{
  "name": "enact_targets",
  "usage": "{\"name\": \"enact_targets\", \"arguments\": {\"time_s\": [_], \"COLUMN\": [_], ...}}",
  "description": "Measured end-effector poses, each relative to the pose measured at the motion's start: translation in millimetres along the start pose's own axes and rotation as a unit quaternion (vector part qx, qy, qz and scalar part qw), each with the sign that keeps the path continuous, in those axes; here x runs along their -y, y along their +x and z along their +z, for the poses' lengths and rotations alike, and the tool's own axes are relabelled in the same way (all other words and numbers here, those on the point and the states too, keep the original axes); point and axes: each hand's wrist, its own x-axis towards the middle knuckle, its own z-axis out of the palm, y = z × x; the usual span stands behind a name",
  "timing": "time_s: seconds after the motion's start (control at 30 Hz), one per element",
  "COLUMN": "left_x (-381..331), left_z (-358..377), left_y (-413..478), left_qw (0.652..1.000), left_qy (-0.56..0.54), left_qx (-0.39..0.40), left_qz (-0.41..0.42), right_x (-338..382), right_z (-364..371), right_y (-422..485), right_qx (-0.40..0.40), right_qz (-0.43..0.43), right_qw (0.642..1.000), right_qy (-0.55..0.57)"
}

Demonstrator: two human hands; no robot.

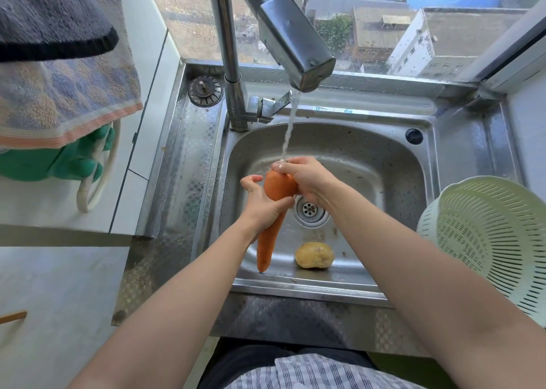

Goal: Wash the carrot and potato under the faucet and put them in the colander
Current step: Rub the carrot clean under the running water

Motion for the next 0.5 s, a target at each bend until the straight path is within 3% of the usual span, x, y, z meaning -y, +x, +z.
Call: {"name": "enact_targets", "arguments": {"time_s": [0.17, 0.23, 0.33, 0.43, 0.5], "left_x": [-7, -7, -5, -3, -2], "left_z": [10, 11, 7, 1, -1], "left_y": [-4, -7, -6, -2, 0], "left_qw": [0.996, 0.994, 0.993, 0.996, 0.996], "left_qy": [0.072, 0.09, 0.099, 0.067, 0.061], "left_qx": [-0.035, -0.041, -0.035, -0.047, -0.054], "left_qz": [0.035, 0.049, 0.053, 0.03, 0.025], "right_x": [13, 9, 5, 2, -7], "right_z": [4, 3, 0, -3, -4], "right_y": [5, 8, 7, -3, -9], "right_qx": [-0.101, -0.151, -0.144, -0.02, 0.055], "right_qz": [-0.05, -0.065, -0.031, 0.027, 0.035], "right_qw": [0.962, 0.947, 0.983, 0.998, 0.992], "right_qy": [-0.248, -0.277, -0.107, 0.062, 0.105]}}
